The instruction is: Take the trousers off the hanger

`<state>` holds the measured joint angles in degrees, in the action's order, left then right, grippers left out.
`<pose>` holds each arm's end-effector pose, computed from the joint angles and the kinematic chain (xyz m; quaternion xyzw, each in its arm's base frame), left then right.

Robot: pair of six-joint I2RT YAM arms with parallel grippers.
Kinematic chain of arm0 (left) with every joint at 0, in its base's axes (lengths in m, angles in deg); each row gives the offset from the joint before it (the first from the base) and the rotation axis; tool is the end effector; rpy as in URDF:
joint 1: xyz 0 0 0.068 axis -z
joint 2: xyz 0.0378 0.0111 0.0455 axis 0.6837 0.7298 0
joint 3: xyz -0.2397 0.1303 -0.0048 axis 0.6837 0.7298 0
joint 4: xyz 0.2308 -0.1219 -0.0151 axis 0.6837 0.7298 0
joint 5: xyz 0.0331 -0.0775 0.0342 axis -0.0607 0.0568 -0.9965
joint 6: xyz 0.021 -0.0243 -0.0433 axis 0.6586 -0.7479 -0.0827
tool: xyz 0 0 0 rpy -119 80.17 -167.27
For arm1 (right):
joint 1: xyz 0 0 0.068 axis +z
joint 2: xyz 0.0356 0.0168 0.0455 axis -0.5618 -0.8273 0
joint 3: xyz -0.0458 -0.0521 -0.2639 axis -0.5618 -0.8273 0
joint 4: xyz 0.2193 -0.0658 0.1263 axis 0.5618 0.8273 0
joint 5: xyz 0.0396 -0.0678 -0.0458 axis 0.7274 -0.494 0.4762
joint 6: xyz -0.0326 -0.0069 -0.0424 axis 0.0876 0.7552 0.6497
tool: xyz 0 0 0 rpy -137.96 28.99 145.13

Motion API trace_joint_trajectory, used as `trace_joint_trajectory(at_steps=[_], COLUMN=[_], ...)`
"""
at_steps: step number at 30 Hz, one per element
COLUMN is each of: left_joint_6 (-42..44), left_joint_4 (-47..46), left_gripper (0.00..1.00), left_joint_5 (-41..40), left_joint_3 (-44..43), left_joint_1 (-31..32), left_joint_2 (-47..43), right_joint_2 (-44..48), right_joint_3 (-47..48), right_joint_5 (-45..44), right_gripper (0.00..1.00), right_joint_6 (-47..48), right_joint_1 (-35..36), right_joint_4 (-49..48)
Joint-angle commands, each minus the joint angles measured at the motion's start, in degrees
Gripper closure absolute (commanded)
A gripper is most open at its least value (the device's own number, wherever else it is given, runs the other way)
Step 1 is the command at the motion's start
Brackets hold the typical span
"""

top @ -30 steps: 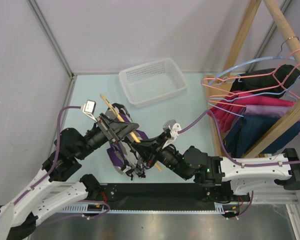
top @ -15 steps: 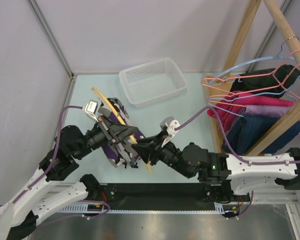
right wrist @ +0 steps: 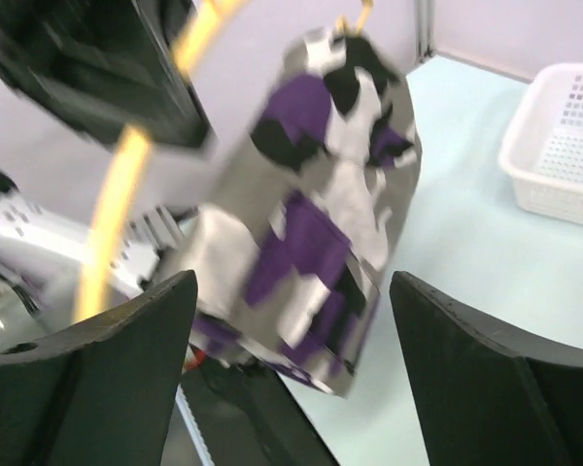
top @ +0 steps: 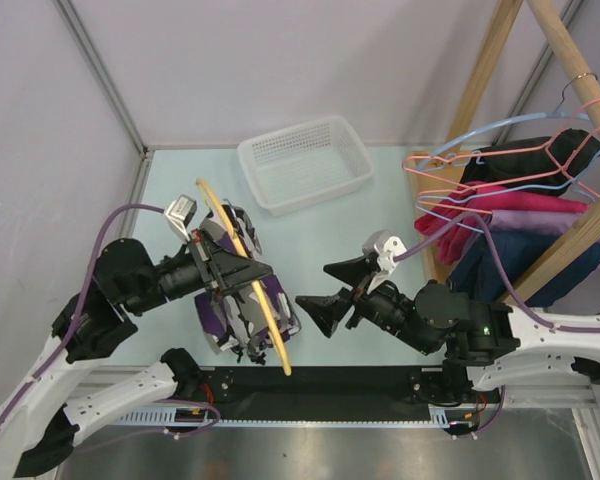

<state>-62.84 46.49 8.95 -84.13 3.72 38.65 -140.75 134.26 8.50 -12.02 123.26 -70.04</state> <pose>0.0661 -0.0834 0.4326 -0.0716 0.7373 -0.6179 0.2635 0.0230 0.1941 0.4277 -0.2454 0.6522 0.4070 0.5906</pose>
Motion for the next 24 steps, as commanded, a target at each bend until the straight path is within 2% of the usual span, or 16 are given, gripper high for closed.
trace_joint_trajectory(at_steps=[1,8,11,12,18,24], left_joint_6=[-4.40,-9.85,-11.43,-11.70,-13.37,-14.25], left_joint_4=[-10.94,-11.92,-10.69,-9.99,-8.57,-9.36], left_gripper=[1.00,0.99,1.00,1.00,1.00,1.00], left_joint_5=[5.59,7.71,7.10,6.66,4.37,4.81], left_joint_3=[-6.97,-10.75,-12.51,-12.86,-14.00,-14.27], left_joint_1=[-0.09,0.00,0.00,0.00,0.00,0.00], left_joint_2=[-0.87,0.54,1.07,0.89,0.36,0.45], right_joint_2=[3.04,6.12,5.17,4.72,-0.36,-7.66], right_joint_3=[-5.89,-15.56,-18.11,-18.72,-19.00,-13.55], right_joint_5=[4.76,9.42,7.52,6.11,-0.40,-3.66], right_gripper=[0.13,0.11,0.00,0.00,0.00,0.02], right_joint_6=[6.94,12.75,17.21,18.28,24.96,25.50], right_joint_1=[0.39,3.99,7.50,9.60,13.92,13.14], right_joint_4=[-1.46,-13.07,-18.52,-19.93,-32.48,-34.79])
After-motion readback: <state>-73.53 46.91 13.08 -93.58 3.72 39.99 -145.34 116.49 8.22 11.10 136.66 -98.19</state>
